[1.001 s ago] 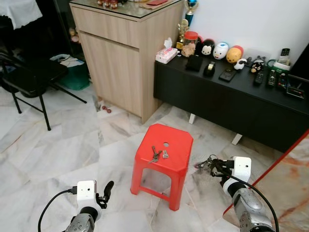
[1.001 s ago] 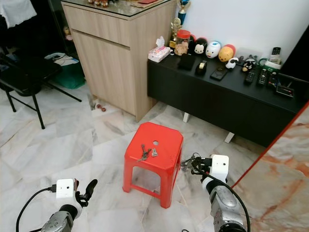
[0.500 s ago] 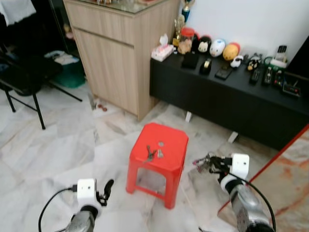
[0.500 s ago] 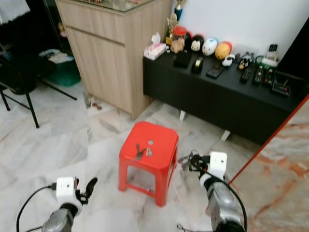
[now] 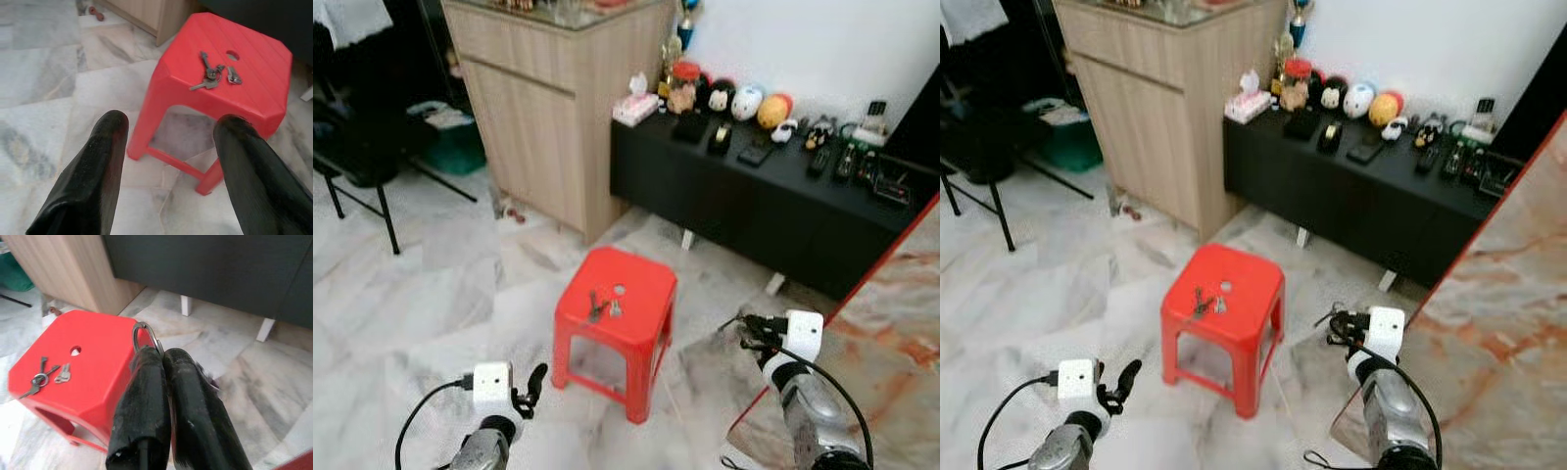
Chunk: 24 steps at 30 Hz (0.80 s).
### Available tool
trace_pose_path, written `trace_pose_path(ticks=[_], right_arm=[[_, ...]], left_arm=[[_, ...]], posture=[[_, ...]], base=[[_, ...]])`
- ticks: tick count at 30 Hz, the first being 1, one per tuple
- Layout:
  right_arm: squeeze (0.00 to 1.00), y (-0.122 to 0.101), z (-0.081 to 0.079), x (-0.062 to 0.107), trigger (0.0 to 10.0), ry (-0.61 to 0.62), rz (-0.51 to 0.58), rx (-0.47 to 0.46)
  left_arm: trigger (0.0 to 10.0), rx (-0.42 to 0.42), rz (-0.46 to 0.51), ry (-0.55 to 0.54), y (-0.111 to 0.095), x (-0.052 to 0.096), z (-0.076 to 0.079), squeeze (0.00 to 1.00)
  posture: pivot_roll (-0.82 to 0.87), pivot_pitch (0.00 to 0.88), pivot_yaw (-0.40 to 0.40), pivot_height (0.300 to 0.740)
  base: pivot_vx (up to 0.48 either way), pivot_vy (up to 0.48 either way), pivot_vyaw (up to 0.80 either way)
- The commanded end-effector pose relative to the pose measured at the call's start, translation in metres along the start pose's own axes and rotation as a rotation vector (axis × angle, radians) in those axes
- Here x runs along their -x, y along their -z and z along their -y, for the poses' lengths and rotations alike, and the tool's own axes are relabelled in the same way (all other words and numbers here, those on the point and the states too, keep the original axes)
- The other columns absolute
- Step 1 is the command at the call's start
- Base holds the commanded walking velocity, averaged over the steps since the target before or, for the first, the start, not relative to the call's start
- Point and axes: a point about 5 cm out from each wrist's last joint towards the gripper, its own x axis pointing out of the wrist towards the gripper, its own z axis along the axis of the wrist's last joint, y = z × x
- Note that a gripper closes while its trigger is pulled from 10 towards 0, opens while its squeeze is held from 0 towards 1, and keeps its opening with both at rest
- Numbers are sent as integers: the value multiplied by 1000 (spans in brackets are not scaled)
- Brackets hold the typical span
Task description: Hang keys on a hook
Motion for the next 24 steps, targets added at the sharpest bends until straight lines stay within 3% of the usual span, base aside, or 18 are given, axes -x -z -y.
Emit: trace_pose_path(ticks=[1, 6, 20, 24], right_arm=[[0, -3, -4, -2, 10000, -10, 14, -5], [0, -3, -6, -3, 10000, -18, 10, -8], [0, -3, -6, -3, 10000, -1, 14, -16], [0, -3, -7, -4, 10000, 4, 14, -19]], left_arm=[[10000, 2, -19, -11, 4, 3, -4, 0], [10000, 28, -26, -24, 5, 3, -5, 0], [10000, 26, -33, -24, 5, 2, -4, 0], [10000, 17, -26, -21, 5, 3, -4, 0]], posture=[[-40, 55, -70, 740], [-40, 55, -70, 740], [-37, 57, -72, 740], [-37, 57, -72, 740]], base=[[0, 0, 0], [0, 122, 0], [0, 450, 0], [0, 0, 0]])
